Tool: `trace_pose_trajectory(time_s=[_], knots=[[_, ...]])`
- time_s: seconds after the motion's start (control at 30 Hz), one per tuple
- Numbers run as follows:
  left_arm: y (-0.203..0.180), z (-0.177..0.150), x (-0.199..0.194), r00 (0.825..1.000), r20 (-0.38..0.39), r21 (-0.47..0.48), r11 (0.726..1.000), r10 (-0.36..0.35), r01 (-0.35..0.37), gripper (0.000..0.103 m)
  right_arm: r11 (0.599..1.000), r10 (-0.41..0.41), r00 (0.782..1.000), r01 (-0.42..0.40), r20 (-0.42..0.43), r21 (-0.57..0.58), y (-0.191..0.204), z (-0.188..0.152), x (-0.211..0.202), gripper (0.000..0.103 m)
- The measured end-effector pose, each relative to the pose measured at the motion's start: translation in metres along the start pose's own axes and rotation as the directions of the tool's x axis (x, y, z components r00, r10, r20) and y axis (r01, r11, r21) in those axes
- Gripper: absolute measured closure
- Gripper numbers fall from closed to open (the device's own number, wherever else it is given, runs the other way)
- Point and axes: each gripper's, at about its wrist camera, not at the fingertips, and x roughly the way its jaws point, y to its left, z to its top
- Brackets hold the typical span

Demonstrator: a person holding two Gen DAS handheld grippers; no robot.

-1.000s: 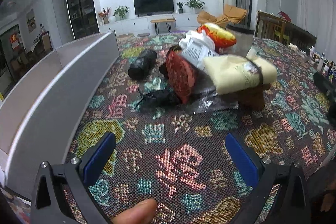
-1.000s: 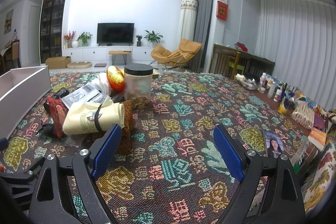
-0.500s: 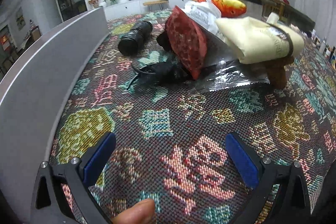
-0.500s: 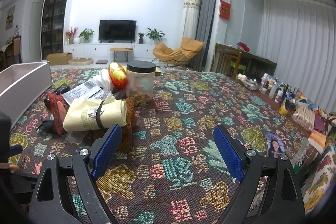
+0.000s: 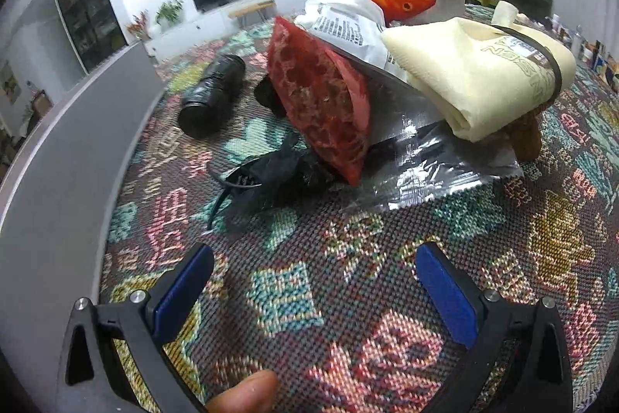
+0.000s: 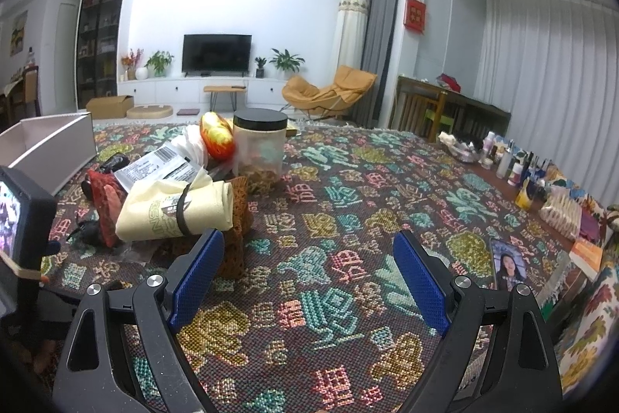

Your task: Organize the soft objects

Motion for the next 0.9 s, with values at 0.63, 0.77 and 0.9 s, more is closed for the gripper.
trace_pose_trajectory(time_s=[0.63, 0.77, 0.9], knots=[[0.021, 0.005, 0.01, 0.995, -0.036, -0.095, 0.991, -0.094, 0.091, 0.0, 1.0, 0.017, 0.999, -0.018, -0.03, -0.019, 0.005, 0.001, 0.005, 0.012], [0.021, 0.005, 0.01, 0.995, -0.036, -0.095, 0.991, -0.094, 0.09, 0.0, 0.996, 0.047, 0.996, -0.041, -0.081, 0.076, -0.014, 0.0, 0.015, 0.012], [0.022, 0.004, 0.008, 0.995, -0.035, -0.099, 0.991, -0.093, 0.089, 0.0, 0.976, 0.091, 0.984, -0.057, -0.156, 0.21, -0.039, -0.004, 0.032, 0.012]])
